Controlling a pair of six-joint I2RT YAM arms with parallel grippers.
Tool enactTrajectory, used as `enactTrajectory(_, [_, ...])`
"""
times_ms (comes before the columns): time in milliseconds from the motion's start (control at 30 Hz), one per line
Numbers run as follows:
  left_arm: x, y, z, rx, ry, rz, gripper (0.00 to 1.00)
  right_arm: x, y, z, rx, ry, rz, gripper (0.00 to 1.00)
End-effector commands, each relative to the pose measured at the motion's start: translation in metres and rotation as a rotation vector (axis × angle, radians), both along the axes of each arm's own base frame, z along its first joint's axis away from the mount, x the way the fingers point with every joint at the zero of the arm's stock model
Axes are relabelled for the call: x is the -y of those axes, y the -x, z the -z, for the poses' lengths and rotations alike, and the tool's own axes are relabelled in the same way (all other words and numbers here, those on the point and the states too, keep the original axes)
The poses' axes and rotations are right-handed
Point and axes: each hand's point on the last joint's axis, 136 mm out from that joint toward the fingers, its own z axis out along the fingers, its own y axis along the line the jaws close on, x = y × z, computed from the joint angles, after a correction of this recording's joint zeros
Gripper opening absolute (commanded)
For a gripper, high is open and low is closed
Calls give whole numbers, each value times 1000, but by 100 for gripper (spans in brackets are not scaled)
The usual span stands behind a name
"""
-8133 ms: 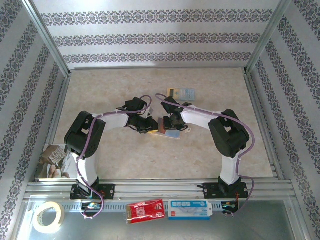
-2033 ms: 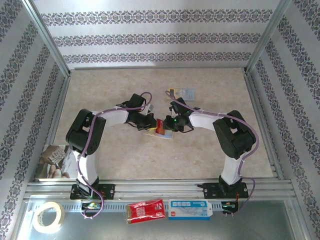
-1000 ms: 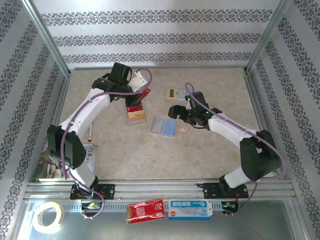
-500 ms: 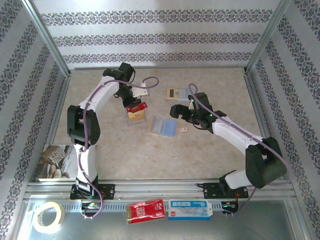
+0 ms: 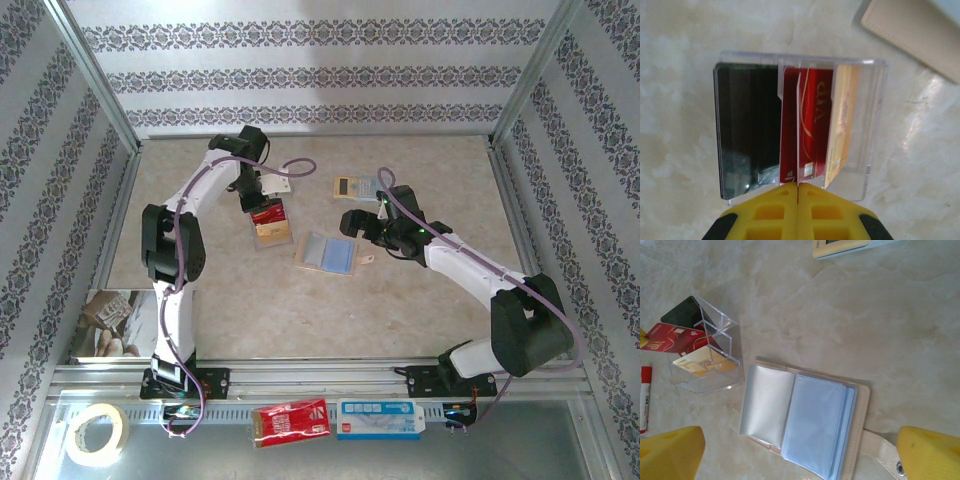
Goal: Take the credit cards out of the card holder
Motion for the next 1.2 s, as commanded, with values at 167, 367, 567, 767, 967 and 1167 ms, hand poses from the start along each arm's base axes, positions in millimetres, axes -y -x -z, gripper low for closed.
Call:
enactTrajectory(167, [-15,-15,6,41,-75,19,0,9,4,18,-60,7,33,98])
enactTrajectory(367, [-2,-14,1,46,-5,32,13,6,4,22,-75,-5,32,98])
enactTrajectory(567, [-3,-31,-8,127,-5,-30,28,7,4,20,-73,-9,37,98])
enactTrajectory(767, [15,-34,-40,178,139,-67,31,9,4,21,-76,-18,50,98])
enactTrajectory(967, [24,-44,-86,288,292,-194,35,11,4,19,-62,-12,53,98])
enactTrajectory(1167, [2,-64,-139,522,462,-547,59,20,2,8,-12,33,64,98])
